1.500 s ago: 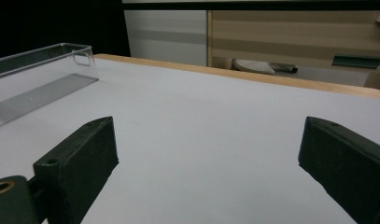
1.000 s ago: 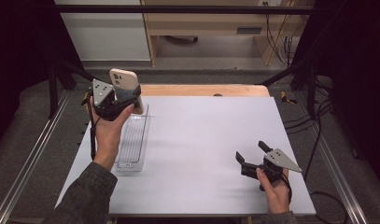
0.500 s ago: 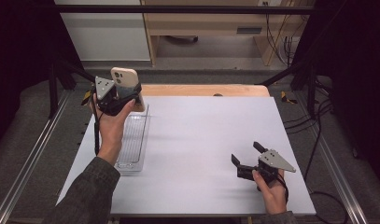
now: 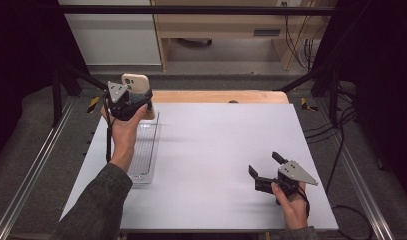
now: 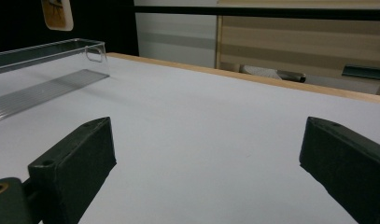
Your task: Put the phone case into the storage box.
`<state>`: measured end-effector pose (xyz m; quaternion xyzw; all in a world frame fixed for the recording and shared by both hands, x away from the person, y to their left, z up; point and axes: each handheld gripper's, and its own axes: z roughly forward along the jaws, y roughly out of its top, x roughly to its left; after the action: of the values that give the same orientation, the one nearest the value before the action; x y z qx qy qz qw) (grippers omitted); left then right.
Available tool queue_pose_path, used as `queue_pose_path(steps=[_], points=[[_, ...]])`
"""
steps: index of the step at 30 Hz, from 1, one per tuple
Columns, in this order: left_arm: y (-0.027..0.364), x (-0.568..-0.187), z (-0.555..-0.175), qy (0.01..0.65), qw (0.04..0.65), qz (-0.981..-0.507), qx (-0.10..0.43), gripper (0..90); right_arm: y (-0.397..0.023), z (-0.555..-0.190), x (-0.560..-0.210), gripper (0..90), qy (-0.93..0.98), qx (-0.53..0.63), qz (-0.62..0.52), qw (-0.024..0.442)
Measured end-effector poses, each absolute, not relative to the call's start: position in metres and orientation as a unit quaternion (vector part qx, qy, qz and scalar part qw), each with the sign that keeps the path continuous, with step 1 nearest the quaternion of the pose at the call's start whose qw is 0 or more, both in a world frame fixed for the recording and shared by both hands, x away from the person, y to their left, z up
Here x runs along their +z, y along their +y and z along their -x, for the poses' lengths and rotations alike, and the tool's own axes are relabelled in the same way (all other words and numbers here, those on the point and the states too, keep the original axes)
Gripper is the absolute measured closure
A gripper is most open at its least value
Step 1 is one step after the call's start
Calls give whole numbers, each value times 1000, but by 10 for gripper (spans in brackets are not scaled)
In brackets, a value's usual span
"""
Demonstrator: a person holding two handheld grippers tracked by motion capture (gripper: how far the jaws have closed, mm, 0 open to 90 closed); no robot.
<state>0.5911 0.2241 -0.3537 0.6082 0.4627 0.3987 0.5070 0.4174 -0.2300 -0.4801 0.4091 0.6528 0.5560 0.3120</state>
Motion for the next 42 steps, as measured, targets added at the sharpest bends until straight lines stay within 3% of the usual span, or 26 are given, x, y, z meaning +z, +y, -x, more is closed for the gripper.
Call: queue_pose_path(steps=[42], points=[[229, -382, -607, 481, 489, -610, 397, 116, -229, -416, -483, 32, 658, 549, -396, 330]])
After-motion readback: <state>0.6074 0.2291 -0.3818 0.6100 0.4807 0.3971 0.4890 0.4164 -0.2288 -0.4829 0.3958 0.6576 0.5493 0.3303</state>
